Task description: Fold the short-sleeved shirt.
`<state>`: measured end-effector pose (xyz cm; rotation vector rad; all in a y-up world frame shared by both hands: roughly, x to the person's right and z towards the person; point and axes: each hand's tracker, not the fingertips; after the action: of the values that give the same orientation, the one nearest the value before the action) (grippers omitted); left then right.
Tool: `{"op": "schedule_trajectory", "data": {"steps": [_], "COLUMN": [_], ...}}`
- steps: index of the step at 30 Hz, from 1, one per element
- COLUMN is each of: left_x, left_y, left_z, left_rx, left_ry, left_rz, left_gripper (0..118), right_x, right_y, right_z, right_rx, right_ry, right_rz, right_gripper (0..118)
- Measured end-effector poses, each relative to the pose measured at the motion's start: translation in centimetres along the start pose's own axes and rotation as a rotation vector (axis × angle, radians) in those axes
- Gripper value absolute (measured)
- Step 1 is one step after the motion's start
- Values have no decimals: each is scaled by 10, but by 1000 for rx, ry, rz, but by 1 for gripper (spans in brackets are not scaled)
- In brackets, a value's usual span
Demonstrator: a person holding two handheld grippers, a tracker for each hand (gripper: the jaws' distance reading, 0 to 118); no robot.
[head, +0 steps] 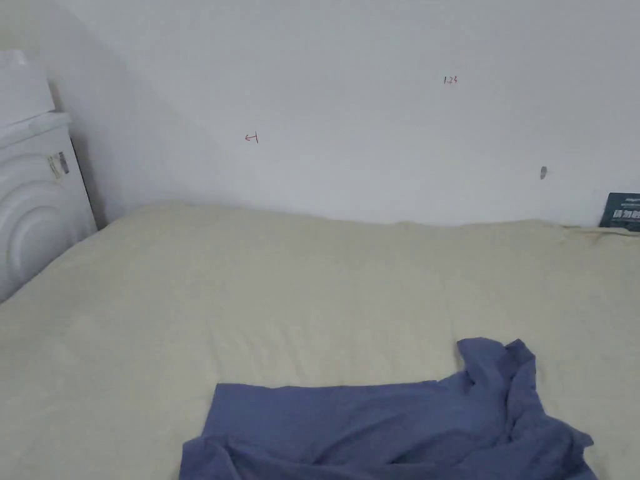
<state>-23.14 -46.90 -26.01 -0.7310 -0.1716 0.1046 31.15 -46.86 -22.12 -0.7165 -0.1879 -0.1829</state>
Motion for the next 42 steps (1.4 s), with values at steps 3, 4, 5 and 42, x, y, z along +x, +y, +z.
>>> {"op": "schedule_trajectory", "data": {"steps": [3,4,5,42], "left_x": [-5,-6,-6,90], "left_y": [-18,-29,-37,40], "left_z": [23,32,38,225], "left_rx": [-21,-18,-33,668], "left_ry": [-13,-12,-20,-96], "left_rz": [-12,-15,-26,-88], "left_gripper": [7,7,7,93], "right_x": [3,5,6,-59], "right_y": [-16,-23,-32,11], "right_z": [25,31,37,196], "right_rx": [-3,-16,-30,537], "right_ry": [-11,-8,-9,203], "right_rz": [6,6,13,20], "right_gripper": [8,8,8,92]}}
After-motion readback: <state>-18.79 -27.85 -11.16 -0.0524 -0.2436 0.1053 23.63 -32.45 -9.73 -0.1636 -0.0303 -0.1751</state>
